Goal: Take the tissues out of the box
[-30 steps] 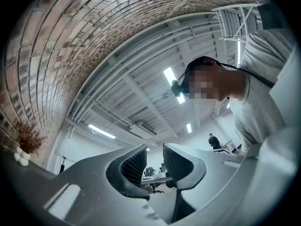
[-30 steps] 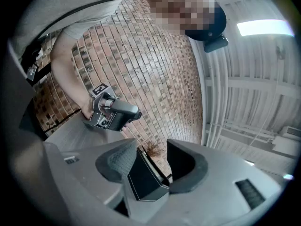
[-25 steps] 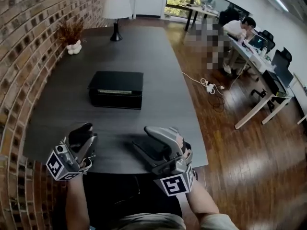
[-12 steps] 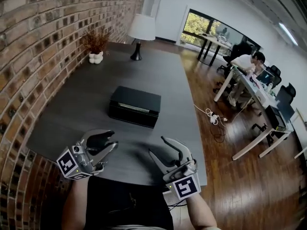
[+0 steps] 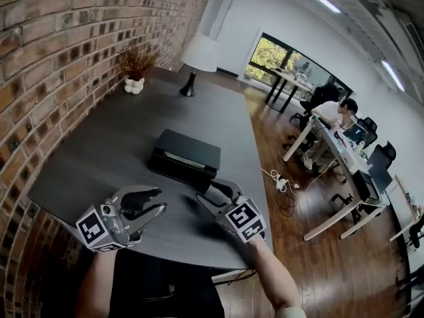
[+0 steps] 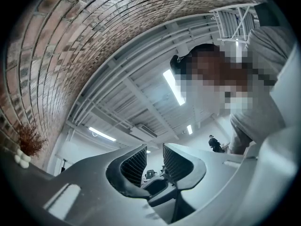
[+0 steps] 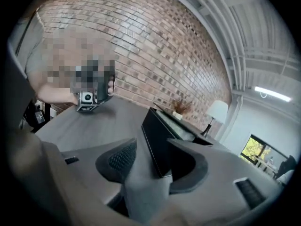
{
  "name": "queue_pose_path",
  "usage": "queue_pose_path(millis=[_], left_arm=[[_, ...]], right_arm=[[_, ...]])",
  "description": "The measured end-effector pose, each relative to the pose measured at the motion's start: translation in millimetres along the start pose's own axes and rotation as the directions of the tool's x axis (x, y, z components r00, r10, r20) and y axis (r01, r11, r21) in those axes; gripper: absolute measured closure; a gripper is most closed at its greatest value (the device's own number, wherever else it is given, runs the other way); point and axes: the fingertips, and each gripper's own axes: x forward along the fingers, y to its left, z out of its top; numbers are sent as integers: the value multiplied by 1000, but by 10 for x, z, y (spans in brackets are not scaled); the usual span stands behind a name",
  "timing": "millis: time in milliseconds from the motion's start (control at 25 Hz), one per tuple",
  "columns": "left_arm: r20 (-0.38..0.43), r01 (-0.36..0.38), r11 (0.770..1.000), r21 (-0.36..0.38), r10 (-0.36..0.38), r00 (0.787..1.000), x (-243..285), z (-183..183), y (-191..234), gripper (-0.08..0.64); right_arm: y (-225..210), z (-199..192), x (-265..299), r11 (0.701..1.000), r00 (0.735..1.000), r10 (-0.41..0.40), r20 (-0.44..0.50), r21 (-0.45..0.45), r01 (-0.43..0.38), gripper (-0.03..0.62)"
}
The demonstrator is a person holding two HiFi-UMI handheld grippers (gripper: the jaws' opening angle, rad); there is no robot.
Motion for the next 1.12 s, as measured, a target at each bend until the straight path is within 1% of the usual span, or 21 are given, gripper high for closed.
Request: queue_pose_path(millis=[120,160,360,520,640,720,880,1120], left_arm=[[2,0,1000,0,0,1000,3,9,-11,446],[2,0,1000,0,0,1000,2,9,-11,446],[6,2,1000,3,-2,1000,2,20,-12,445],[6,0,1000,5,0,1000,-8,26,-3,446],[9,3,1000,-4,-3,1000,11,36,-13,445],[8,5,1000,-10,-5,1000,17,44,-22,445],[7,2,1000,-10,-2,1000,7,34,-22,445],[4,2,1000,-1,-2,1000,-11,17,-9,446]], right_arm=[[-84,-155,149,1000,998,-2,-63,-13,2,374],[-95,-166,177,1000,998,-3,-69,-11,3,385],[-73,-121,163,1000,998,-13,-69,2,13,385],[-197,59,95,997,999,-34,-36,71,37,385],[-257,81,82,994,998,-38,-57,104,43,393],[-249,89,83,994,997,-40,-62,102,46,393],[-288,140,60,993,998,-58,-39,102,61,393],[-354,172,22,993,994,-103,-22,57,104,393]])
